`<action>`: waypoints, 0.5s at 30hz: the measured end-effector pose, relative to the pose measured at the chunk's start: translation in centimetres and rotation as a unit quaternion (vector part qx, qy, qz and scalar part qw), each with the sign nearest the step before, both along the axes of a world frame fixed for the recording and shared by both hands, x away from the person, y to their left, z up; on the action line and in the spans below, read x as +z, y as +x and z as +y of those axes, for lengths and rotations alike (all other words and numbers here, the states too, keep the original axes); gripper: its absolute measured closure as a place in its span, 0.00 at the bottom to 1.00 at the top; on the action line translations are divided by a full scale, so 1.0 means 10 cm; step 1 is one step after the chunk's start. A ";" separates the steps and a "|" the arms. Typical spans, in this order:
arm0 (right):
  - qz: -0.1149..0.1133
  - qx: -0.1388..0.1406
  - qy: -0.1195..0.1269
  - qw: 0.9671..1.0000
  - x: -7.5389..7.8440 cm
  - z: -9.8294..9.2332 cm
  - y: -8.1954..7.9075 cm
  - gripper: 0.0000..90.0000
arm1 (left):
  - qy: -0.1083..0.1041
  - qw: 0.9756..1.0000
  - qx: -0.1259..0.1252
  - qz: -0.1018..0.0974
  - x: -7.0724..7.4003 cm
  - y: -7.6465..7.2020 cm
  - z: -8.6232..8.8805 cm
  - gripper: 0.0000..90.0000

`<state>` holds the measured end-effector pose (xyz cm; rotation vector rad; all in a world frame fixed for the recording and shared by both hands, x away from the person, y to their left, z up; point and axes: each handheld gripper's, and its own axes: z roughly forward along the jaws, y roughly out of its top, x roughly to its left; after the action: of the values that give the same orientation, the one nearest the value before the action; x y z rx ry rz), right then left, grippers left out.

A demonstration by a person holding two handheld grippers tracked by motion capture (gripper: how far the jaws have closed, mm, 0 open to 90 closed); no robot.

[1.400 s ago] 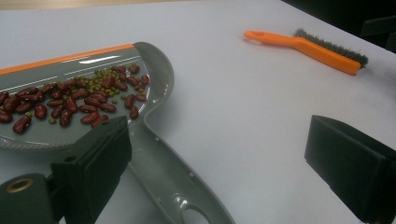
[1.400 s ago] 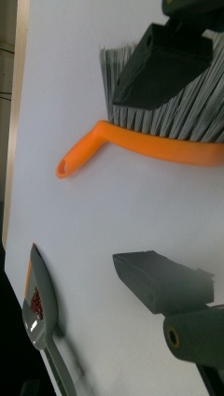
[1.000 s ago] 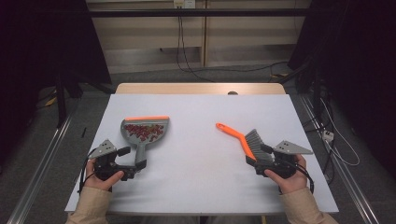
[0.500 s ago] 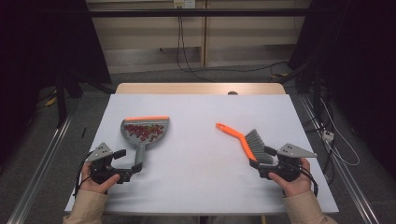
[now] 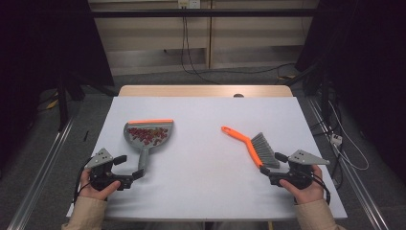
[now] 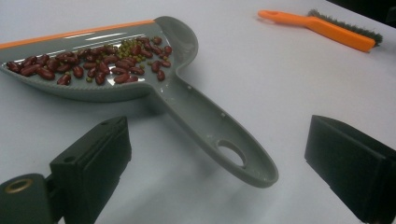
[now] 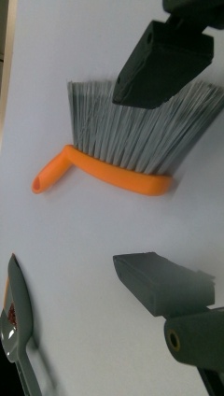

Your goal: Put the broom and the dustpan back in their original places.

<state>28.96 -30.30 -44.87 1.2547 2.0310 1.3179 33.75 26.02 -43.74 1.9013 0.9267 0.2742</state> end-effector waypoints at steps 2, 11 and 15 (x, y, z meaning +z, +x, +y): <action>0.000 0.000 0.000 1.000 -0.01 -0.01 -0.01 0.21 | 0.001 1.000 0.001 0.001 -0.01 -0.01 0.00 0.08; -0.002 0.005 -0.004 1.000 -0.01 0.02 -0.01 0.21 | 0.006 1.000 -0.005 -0.001 -0.01 0.00 -0.03 0.08; 0.000 0.006 -0.005 1.000 -0.01 0.03 0.00 0.21 | 0.004 1.000 -0.004 -0.003 0.00 0.00 -0.04 0.08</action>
<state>28.91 -29.98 -44.95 1.2386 2.0460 1.3123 33.74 25.59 -43.78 1.9108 0.9144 0.2799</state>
